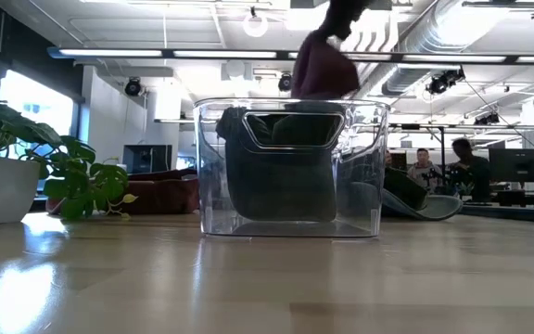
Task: Pick & Place hat
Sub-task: Put the bottom red cap into the top transparent bin
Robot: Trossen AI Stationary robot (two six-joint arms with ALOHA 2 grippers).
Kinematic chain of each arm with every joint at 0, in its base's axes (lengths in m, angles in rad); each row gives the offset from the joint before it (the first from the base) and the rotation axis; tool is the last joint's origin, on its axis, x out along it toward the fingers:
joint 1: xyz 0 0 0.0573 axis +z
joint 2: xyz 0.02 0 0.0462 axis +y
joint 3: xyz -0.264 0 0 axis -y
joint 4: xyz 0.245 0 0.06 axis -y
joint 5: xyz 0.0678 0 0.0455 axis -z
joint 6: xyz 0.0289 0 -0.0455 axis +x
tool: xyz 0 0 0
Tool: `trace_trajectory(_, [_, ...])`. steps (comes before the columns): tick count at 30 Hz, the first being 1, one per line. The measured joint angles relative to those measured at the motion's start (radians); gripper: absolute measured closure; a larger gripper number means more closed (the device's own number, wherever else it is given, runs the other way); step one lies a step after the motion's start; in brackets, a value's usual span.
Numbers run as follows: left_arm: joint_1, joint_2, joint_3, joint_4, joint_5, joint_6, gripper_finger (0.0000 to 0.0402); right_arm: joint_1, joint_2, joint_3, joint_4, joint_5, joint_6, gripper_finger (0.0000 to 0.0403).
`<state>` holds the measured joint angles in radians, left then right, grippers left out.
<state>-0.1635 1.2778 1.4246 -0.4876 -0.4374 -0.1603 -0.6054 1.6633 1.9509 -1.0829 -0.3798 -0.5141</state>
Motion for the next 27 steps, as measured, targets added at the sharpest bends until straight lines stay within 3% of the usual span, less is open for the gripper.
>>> trace_trajectory(8, [0.046,0.0,0.0,-0.205,-0.024,-0.177,0.0401,0.021,0.174,0.044,0.029,0.214,-0.468,0.0366])
trace_trajectory(14, [0.141,-0.017,0.002,-0.289,0.01,-0.184,0.0401,0.043,0.232,0.044,0.153,0.367,-0.723,0.0371])
trace_trajectory(19, [0.212,-0.015,0.0,-0.321,0.112,-0.137,0.0401,0.045,0.261,0.045,0.258,0.389,-0.775,0.0366])
trace_trajectory(27, [0.266,-0.014,0.0,-0.324,0.121,-0.133,0.0401,0.042,0.289,-0.015,0.282,0.392,-0.796,0.0372])
